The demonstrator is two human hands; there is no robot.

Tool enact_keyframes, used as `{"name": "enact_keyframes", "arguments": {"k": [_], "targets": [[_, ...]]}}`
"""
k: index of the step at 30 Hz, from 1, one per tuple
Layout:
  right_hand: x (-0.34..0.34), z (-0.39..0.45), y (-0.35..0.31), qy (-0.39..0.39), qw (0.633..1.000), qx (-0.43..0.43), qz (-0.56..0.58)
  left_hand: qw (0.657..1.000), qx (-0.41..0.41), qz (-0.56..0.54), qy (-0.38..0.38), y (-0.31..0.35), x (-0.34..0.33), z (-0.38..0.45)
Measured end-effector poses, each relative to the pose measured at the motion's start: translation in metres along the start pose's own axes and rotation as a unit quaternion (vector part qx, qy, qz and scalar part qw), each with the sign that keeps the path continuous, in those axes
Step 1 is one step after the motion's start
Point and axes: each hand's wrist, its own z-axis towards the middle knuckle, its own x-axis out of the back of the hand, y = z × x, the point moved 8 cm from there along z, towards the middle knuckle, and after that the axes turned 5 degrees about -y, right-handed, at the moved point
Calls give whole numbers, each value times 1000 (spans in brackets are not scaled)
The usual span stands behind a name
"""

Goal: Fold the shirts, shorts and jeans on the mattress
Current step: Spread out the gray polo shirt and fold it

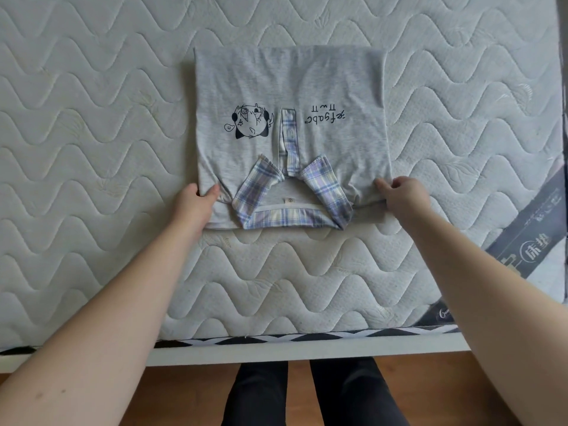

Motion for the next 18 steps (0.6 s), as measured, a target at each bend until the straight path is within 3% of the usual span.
{"name": "enact_keyframes", "arguments": {"k": [9, 18], "targets": [[-17, -12, 8, -46, 998, 17, 33, 1000, -18, 15, -4, -19, -3, -2], [-36, -44, 42, -5, 999, -2, 42, 996, -16, -88, -31, -29, 5, 1]]}}
